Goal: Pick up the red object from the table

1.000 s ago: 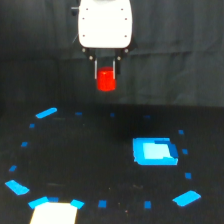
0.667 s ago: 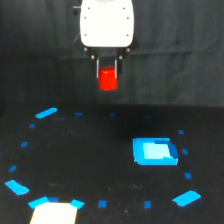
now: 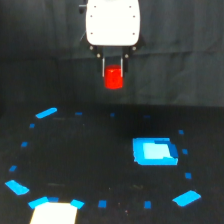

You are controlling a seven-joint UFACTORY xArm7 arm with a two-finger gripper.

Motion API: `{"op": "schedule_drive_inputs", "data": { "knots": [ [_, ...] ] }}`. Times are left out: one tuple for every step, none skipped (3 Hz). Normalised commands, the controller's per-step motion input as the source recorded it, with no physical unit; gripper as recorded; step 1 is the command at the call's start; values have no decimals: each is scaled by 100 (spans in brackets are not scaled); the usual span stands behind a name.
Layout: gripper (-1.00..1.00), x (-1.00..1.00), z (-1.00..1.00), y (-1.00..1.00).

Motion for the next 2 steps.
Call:
{"op": "schedule_drive_inputs", "data": {
  "knots": [
    [-100,-15,26,-7],
    [-100,18,81,28]
  ]
}}
